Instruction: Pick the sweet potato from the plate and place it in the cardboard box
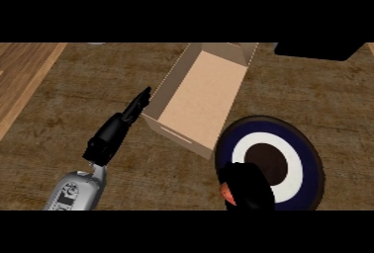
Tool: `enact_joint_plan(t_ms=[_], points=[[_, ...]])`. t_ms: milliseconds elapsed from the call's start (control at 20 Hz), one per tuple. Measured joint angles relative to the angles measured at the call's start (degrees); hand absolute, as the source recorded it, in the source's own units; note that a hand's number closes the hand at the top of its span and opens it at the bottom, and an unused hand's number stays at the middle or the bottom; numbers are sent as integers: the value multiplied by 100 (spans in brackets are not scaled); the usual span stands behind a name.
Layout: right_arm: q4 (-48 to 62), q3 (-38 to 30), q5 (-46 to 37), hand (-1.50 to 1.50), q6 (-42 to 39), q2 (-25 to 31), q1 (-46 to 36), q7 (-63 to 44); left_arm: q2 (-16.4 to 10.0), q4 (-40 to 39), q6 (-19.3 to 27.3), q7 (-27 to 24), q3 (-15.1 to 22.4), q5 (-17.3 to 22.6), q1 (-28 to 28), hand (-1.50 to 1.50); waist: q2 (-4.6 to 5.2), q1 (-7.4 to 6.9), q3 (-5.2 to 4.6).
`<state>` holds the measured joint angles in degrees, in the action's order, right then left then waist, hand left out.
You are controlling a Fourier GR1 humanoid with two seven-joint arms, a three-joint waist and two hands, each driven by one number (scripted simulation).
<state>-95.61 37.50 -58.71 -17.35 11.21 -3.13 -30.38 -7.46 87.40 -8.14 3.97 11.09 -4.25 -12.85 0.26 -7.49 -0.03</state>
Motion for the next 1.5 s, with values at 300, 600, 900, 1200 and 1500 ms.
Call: enact_joint_plan(t_ms=[300, 600, 900, 1200, 1500], points=[[-568, 983, 207, 150, -175, 805, -955, 2455, 76, -51, -111, 15, 142, 6, -141, 0, 35, -193, 42], [-1039, 580, 828, 150, 514, 1831, -1639, 4954, 49, -73, -8, 24, -9, 5, -150, 0, 65, 170, 50], [-709, -635, 2293, 150, 789, 2851, -1907, 7469, -21, -83, 88, -17, -172, -8, -60, 0, 69, 465, 35], [59, -1875, 4121, 150, 476, 3723, -2196, 8645, -44, -100, 118, -2, -233, -32, -43, 0, 41, 603, 20], [1012, -2360, 5261, 150, 107, 4242, -2657, 8661, 25, -51, 136, 79, -180, -69, -11, 0, 25, 587, 10]])
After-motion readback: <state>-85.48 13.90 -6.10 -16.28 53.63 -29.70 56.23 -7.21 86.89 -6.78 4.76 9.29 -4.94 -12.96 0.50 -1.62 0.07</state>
